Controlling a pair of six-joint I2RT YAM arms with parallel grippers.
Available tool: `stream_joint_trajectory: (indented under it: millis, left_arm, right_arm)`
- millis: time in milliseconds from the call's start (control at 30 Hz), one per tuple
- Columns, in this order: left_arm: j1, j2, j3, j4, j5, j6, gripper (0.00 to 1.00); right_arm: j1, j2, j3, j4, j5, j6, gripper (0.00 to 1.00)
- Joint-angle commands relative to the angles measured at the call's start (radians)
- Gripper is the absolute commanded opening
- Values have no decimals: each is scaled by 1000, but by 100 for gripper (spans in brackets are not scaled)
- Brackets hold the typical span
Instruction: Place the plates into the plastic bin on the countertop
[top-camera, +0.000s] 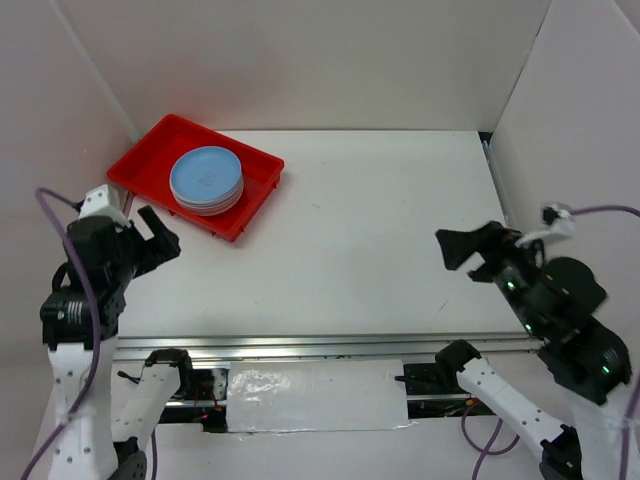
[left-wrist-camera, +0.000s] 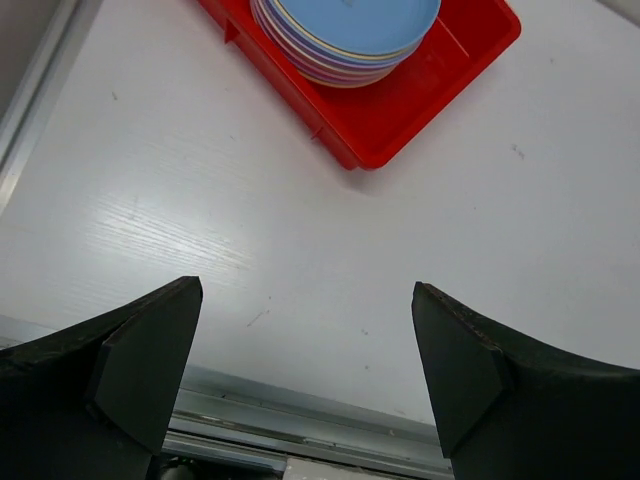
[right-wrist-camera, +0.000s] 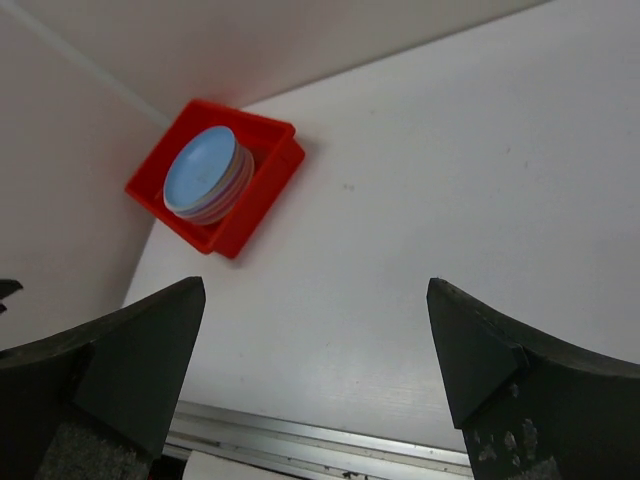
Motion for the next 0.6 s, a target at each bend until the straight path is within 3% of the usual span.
stream_joint_trajectory:
  millis: [0, 167, 367, 567]
  left_arm:
    - [-4, -125, 42, -83, -75, 29, 99]
    - [-4, -301, -32, -100, -23, 4, 99]
    - [-1, -393, -207, -91, 35, -31, 99]
    - [1, -392, -178, -133, 31, -30, 99]
  right_arm:
    - [13, -88, 115, -260, 136, -10, 100]
    - [-50, -157, 259, -369, 95, -68, 100]
    - [-75, -194, 285, -423, 18, -102, 100]
    - [-76, -195, 299, -432, 12, -97, 100]
